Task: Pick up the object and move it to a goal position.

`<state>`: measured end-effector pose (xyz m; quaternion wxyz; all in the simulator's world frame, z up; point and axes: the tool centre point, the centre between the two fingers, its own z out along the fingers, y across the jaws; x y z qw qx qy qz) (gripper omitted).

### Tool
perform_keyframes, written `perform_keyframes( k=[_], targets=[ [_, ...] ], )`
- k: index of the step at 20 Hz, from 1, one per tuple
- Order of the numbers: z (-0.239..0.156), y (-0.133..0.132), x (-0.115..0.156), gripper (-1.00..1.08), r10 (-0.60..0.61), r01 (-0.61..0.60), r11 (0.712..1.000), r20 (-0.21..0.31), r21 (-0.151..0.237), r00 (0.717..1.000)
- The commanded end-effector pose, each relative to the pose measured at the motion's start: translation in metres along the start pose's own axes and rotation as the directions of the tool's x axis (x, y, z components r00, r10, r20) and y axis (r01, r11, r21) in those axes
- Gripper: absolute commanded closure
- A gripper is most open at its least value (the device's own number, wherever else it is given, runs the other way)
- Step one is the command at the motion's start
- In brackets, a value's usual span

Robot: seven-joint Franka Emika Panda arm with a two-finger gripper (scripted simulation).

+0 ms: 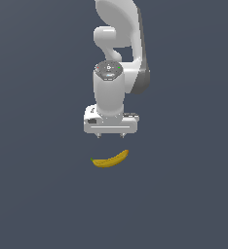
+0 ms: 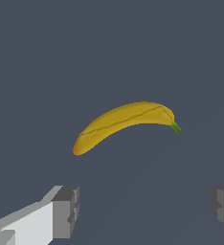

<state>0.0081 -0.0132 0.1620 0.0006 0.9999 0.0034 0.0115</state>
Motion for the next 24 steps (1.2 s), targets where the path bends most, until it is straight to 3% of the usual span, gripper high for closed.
perform_keyframes(
  k=[1,13,24],
  targets=[
    [0.0,0.0,0.0,-0.92,0.0,0.0,1.0,0.0,0.0,1.0],
    [-0.016,-0.017,0.012,-0.92,-0.069,0.069,0.998,-0.034,-0.001,0.997],
    [-0.009,-0.015,0.013,-0.92,0.015,-0.014,1.0,-0.028,0.005,1.0]
  ],
)
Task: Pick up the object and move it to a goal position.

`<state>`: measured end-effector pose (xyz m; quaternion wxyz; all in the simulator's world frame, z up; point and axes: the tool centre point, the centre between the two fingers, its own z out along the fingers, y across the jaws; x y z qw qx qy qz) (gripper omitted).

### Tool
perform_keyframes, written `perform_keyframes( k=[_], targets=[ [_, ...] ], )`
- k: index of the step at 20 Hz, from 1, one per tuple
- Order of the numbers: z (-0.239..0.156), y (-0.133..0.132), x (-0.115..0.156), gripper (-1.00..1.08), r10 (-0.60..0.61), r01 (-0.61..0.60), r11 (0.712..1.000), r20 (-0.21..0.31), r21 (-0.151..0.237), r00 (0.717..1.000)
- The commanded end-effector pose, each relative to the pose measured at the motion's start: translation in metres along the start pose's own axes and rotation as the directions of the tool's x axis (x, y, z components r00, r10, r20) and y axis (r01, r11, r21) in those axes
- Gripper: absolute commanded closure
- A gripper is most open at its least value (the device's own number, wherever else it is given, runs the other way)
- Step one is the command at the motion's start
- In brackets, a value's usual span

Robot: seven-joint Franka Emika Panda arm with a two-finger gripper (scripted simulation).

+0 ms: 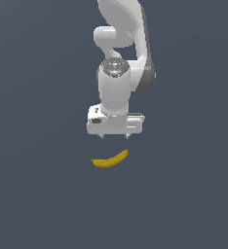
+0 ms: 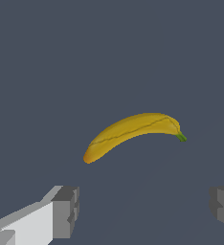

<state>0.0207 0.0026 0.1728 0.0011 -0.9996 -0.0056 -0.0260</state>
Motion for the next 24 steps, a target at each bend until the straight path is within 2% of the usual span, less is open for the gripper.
perform_keyframes(
  k=[1,7,12,18,24],
  targets=[
    [0.003,0.0,0.001,-0.92,0.034,-0.034,0.999,0.002,0.001,0.999],
    [0.012,0.002,0.004,-0.92,0.155,-0.155,0.988,0.009,0.004,0.988],
    [0.023,0.004,0.007,-0.92,0.289,-0.289,0.957,0.017,0.004,0.957],
    [0.036,0.006,0.011,-0.92,0.451,-0.452,0.892,0.026,0.0,0.892],
    [0.05,0.008,0.015,-0.92,0.599,-0.599,0.801,0.032,-0.008,0.8]
  ],
)
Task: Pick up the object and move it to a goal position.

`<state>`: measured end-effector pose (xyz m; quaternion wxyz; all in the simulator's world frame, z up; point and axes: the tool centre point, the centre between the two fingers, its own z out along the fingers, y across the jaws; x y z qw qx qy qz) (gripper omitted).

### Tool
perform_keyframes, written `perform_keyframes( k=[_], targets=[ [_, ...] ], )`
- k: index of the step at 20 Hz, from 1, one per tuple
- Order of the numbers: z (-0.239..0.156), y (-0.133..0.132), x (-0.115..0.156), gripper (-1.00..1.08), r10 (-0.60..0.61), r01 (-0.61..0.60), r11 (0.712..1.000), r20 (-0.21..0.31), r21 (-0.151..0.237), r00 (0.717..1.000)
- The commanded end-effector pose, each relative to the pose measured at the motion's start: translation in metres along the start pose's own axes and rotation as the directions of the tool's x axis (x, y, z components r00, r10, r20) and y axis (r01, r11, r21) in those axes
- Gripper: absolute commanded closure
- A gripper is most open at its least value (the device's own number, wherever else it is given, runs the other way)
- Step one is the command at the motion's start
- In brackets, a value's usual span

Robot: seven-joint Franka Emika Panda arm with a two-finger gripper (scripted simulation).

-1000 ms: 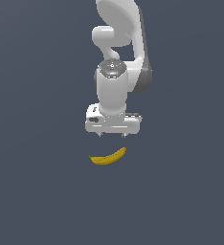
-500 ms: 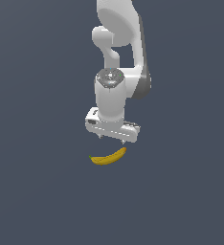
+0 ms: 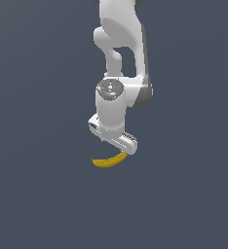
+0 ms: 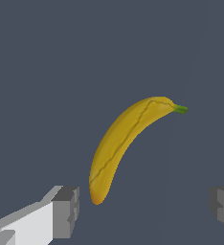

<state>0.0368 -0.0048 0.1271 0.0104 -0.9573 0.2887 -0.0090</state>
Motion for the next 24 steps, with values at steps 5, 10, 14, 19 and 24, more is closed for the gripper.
perform_keyframes(
  k=[5,10,14,19,24],
  targets=[
    [0.015,0.0,0.005,-0.92,0.189,-0.189,0.982,0.005,-0.005,0.982],
    [0.026,0.0,0.009,-0.92,0.327,-0.327,0.945,0.005,-0.011,0.945],
    [0.034,0.0,0.012,-0.92,0.433,-0.433,0.901,0.004,-0.016,0.901],
    [0.045,0.001,0.015,-0.92,0.549,-0.548,0.836,0.0,-0.021,0.836],
    [0.052,0.001,0.017,-0.92,0.627,-0.627,0.778,-0.004,-0.024,0.779]
  ],
)
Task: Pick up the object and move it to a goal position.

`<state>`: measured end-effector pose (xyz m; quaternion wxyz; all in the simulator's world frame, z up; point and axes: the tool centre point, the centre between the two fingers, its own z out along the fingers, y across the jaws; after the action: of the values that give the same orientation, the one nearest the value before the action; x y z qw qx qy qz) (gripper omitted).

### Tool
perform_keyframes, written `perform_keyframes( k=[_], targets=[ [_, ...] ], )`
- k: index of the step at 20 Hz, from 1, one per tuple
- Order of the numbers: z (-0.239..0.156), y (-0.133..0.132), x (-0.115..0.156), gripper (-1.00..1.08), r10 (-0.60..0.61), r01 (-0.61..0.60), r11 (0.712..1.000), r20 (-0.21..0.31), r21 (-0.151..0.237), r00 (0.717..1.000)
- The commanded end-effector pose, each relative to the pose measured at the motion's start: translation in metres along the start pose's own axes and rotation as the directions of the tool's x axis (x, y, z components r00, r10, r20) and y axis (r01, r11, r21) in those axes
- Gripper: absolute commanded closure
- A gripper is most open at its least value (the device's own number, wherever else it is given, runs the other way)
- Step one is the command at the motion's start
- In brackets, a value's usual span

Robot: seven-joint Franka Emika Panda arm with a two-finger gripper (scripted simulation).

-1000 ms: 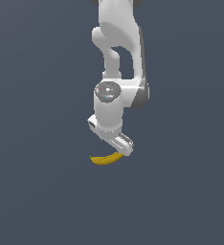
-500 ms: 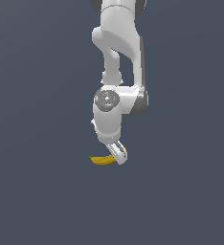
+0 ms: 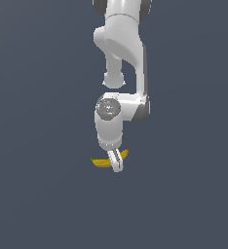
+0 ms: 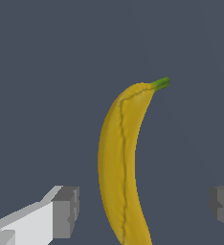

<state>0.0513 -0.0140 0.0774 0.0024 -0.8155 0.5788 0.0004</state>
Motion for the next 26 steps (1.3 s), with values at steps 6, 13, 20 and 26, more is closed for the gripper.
perform_keyframes(
  k=[6,13,20,26],
  targets=[
    [0.007,-0.001,0.002,-0.92,0.098,-0.098,0.995,-0.003,-0.003,0.995],
    [0.009,-0.002,0.002,-0.92,0.112,-0.112,0.994,-0.004,-0.003,0.994],
    [0.034,-0.001,0.002,-0.92,0.115,-0.115,0.993,-0.003,-0.003,0.993],
    [0.058,0.0,0.002,-0.92,0.117,-0.117,0.993,-0.003,-0.003,0.993]
  ],
)
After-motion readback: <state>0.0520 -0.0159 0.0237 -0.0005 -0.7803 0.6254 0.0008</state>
